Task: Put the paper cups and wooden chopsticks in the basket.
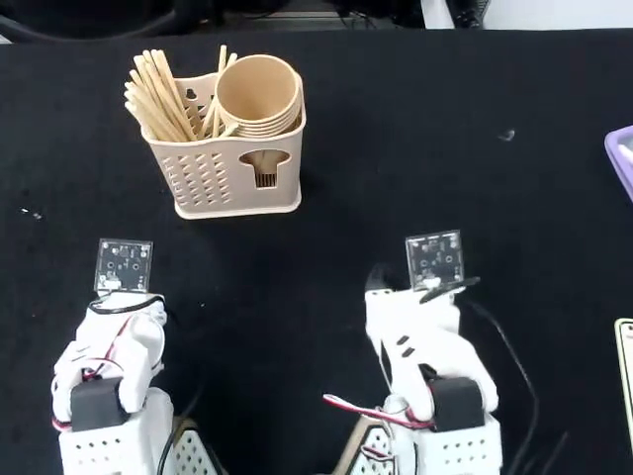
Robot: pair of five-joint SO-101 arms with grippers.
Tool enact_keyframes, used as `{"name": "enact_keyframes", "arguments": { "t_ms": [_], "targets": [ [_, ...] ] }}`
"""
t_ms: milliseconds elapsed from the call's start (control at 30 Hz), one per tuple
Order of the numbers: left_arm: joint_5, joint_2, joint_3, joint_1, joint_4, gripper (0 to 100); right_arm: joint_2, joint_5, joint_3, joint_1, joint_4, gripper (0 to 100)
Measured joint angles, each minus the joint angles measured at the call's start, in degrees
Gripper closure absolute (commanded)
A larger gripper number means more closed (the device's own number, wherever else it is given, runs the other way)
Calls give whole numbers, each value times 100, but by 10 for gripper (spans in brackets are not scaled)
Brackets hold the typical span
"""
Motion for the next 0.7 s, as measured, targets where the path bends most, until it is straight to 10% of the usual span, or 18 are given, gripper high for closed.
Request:
{"name": "enact_keyframes", "arguments": {
  "t_ms": [700],
  "targets": [
    [879,44,1134,-35,-237,967,0,-9,905,0,730,985]
  ]
}}
